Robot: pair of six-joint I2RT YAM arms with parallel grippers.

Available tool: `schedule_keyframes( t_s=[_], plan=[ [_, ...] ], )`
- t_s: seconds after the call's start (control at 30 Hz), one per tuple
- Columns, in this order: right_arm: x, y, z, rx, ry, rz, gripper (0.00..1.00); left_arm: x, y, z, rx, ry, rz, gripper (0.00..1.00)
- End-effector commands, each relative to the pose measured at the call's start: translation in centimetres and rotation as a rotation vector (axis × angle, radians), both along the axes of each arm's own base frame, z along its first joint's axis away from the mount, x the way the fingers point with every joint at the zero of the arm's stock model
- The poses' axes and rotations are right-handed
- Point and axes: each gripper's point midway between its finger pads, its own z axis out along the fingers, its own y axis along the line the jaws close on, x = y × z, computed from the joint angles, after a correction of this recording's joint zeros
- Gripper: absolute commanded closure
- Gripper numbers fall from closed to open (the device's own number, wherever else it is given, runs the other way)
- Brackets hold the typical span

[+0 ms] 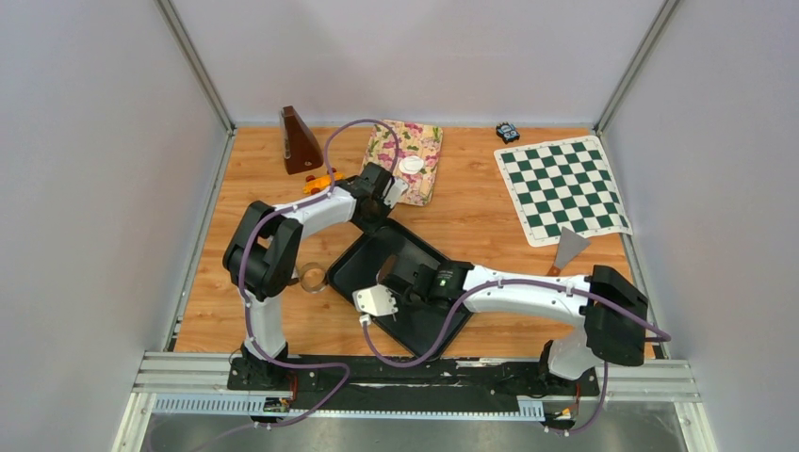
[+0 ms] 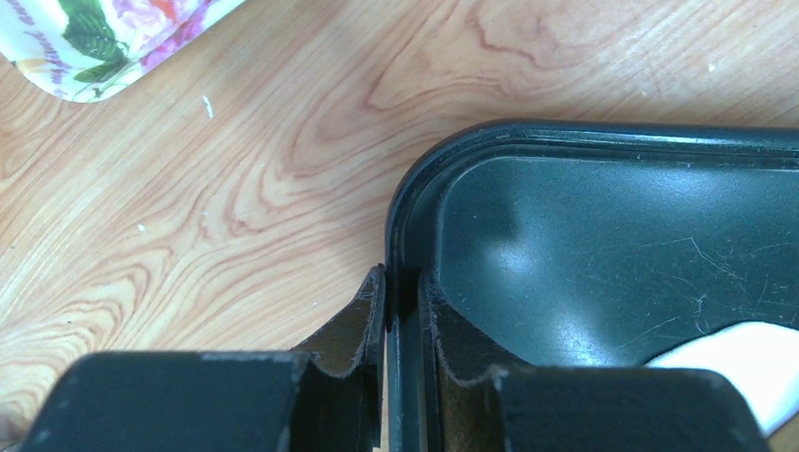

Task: Roll out the dumpling wrappers from the dough

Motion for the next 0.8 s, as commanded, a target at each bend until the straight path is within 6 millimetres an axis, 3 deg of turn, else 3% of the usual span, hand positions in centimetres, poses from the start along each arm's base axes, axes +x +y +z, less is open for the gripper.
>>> schedule_keyframes(
  t_s=[0.0, 0.13, 0.27, 0.53, 0.77],
  plan=[
    [-2.1, 0.0, -4.1, -0.020, 0.111, 0.024, 1.00, 2.2, -0.5, 3.4, -0.033, -0.116, -0.002, 1.00],
    [-2.6, -0.1, -5.9, -0.032, 0.130, 0.008, 1.00, 2.2, -0.6, 3.4, -0.037, -0.113, -0.003, 1.00],
    [-1.7, 0.2, -7.0, -0.017, 0.077, -0.009, 1.00, 2.1, -0.6, 3.4, -0.039, -0.112, -0.005, 1.00],
    [-0.1, 1.0, -6.5, 0.026, -0.002, -0.029, 1.00, 1.9, -0.9, 3.2, -0.051, -0.099, -0.015, 1.00],
    [-0.2, 1.4, -6.8, 0.028, 0.006, -0.010, 1.00, 1.7, -1.1, 3.2, -0.051, -0.097, -0.020, 1.00]
  ],
)
